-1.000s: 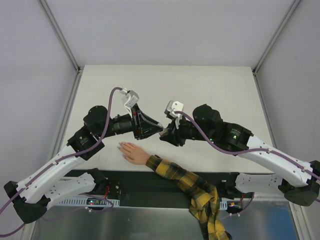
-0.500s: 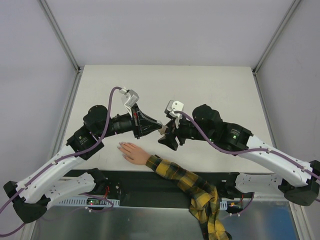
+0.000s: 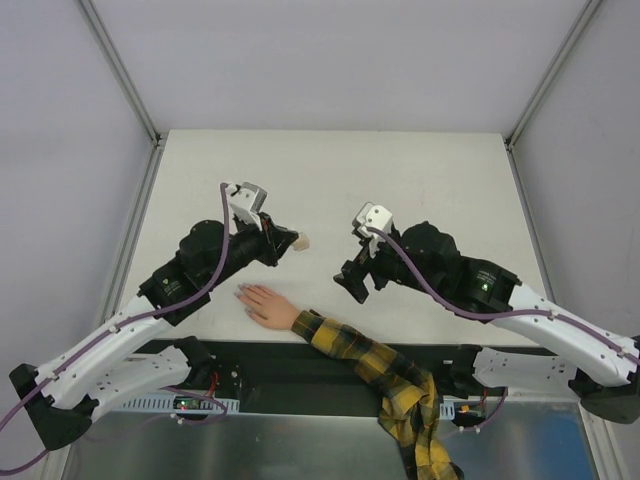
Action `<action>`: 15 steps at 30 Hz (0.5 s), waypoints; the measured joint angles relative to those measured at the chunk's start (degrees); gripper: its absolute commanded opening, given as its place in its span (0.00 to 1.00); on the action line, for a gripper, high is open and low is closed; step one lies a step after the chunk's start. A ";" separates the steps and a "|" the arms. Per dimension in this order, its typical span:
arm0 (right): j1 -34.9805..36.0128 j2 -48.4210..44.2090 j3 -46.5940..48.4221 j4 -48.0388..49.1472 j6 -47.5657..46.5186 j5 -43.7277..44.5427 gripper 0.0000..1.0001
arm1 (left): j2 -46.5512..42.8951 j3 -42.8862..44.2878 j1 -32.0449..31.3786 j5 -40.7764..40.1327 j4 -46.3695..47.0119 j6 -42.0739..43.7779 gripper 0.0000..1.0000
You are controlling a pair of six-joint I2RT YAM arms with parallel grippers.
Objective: Paint the nails
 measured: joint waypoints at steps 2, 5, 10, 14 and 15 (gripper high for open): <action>-0.17 -1.53 -1.64 -0.26 0.09 1.22 0.96 | 0.39 -1.95 0.00 -5.75 -0.50 0.35 0.00; -0.59 -3.67 -4.22 -0.15 0.26 2.58 0.96 | 2.51 -4.57 0.85 -15.61 -0.76 0.92 0.00; -1.22 -5.88 -6.45 -0.35 0.94 3.67 0.96 | 8.76 -9.38 8.87 -25.79 1.92 -2.01 0.00; -1.49 -8.11 -8.04 -0.26 1.55 4.04 0.96 | 13.73 -13.22 16.50 -30.56 5.05 -6.62 0.00; -1.57 -8.57 -8.37 -0.37 1.73 4.04 0.96 | 15.26 -13.68 18.05 -31.74 5.60 -7.54 0.00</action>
